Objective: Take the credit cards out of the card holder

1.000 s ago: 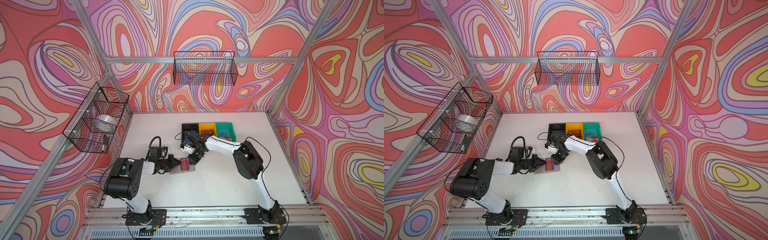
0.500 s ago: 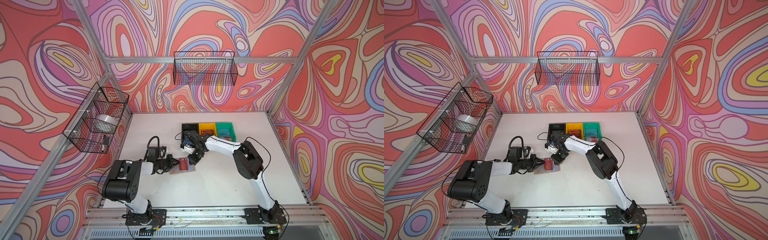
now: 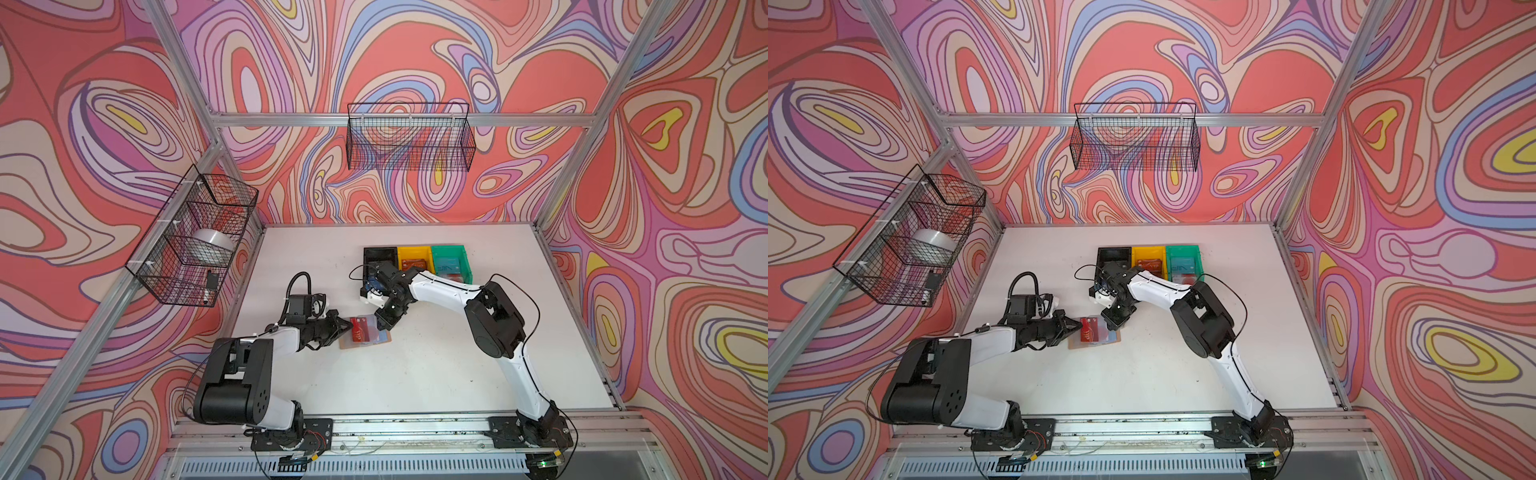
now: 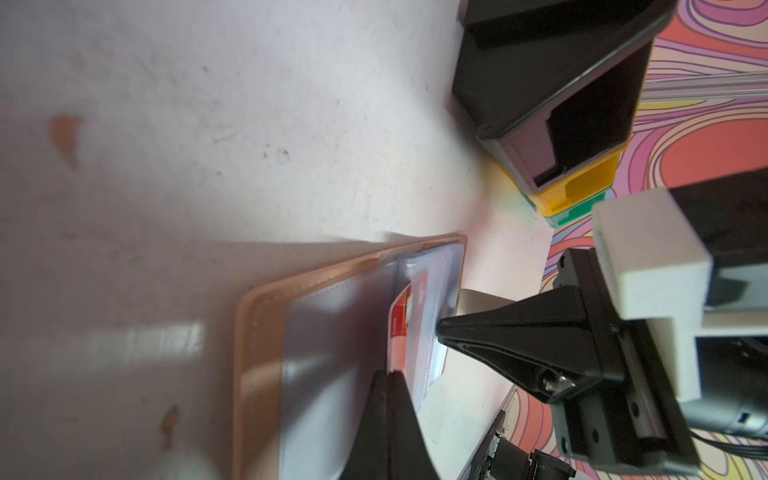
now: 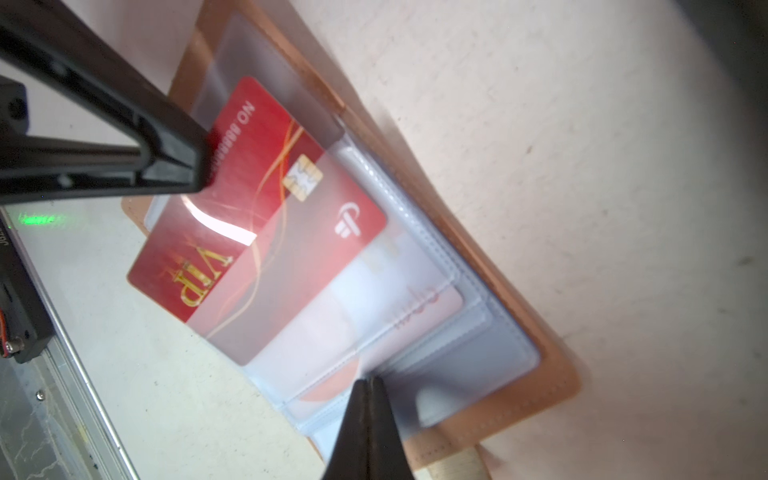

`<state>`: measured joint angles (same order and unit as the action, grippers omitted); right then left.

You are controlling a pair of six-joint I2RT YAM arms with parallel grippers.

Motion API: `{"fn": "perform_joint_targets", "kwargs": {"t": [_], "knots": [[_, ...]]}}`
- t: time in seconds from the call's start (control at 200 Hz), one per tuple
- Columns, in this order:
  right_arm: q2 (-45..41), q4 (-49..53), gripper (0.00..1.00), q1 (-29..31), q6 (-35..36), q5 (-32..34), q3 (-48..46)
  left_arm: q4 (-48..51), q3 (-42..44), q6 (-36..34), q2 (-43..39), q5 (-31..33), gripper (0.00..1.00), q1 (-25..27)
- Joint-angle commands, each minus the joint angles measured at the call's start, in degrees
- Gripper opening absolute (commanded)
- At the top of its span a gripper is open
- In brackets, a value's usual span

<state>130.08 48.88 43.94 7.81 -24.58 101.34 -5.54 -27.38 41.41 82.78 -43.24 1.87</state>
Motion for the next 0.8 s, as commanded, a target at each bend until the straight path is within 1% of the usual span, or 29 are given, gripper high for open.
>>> {"fn": "perform_joint_targets", "kwargs": {"t": [0.0, 0.105, 0.12, 0.145, 0.591, 0.796], "knots": [[4.2, 2.3, 0.01, 0.5, -0.3, 1.8, -0.7, 8.3, -1.5, -2.7, -2.6, 3.8, 0.0, -0.4], [4.4, 2.8, 0.01, 0.5, -0.3, 2.0, -0.1, 11.9, -1.6, -3.7, -4.8, 5.1, 0.0, -0.5], [4.4, 2.8, 0.01, 0.5, -0.3, 2.0, 0.0, 12.2, -3.4, -3.8, -5.2, 5.2, 0.0, -0.5], [4.4, 2.9, 0.01, 0.5, -0.3, 2.1, 0.1, 12.7, -3.7, -3.9, -5.7, 5.3, 0.0, -0.5], [4.4, 3.9, 0.01, 1.0, -0.4, 2.9, 1.5, 18.2, -5.8, -4.5, -11.2, 5.9, 0.0, -1.1], [4.7, 4.7, 0.01, 1.8, -0.4, 2.7, 3.5, 20.3, -6.4, -4.9, -13.2, 6.5, 0.0, -1.3]]}}
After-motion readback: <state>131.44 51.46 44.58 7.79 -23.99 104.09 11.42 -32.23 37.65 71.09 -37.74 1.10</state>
